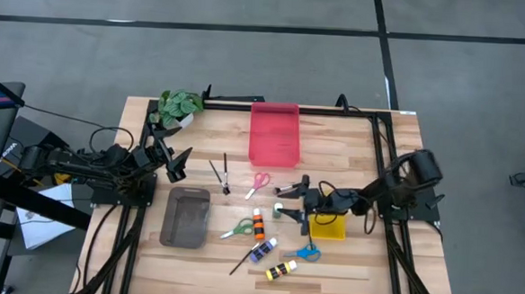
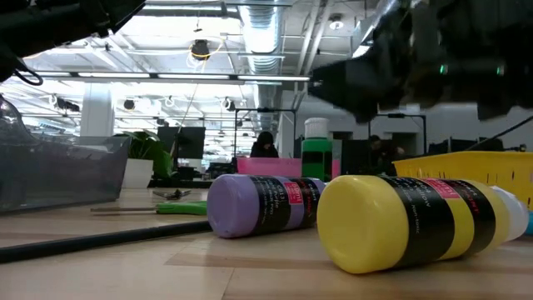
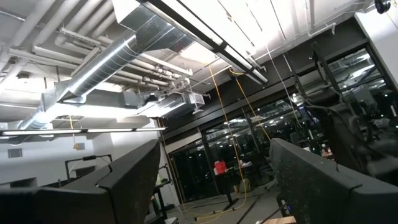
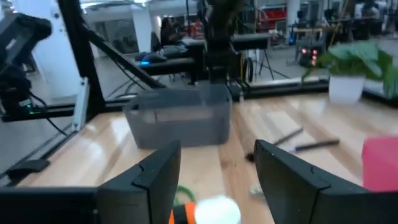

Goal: Pick & Place Paint Supplies
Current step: Put the green paint bottle into the yellow bin

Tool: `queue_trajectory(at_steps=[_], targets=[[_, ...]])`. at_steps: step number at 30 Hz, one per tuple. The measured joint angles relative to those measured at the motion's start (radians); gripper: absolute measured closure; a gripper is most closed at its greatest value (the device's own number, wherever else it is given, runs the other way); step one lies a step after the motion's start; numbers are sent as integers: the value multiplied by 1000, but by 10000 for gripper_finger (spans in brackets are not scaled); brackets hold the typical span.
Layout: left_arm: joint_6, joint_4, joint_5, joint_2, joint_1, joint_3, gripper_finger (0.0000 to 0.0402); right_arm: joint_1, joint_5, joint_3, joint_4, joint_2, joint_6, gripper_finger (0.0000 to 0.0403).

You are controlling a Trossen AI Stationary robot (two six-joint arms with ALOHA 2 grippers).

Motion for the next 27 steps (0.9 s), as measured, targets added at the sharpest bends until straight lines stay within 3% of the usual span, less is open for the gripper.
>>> queue_trajectory(at_steps=[4,7,10,13,18,23,27], targets=[[0,0,0,0,0,0,104,-24,-43,22,-358,-252,-11,203],[0,-2,0,0,0,0,104,-57,-70,127,-810,-455,3,203],[0,-3,0,0,0,0,104,-81,-74,293,-1270,-555,-8,203],[0,-3,0,0,0,0,104,-90,-75,438,-1532,-550,-59,208],[0,-3,0,0,0,0,104,-93,-113,612,-1749,-443,-140,218],[1,-3,0,0,0,0,104,-94,-133,752,-1836,-290,-194,223],[1,-6,0,0,0,0,104,-89,-221,824,-1848,-195,-218,223]])
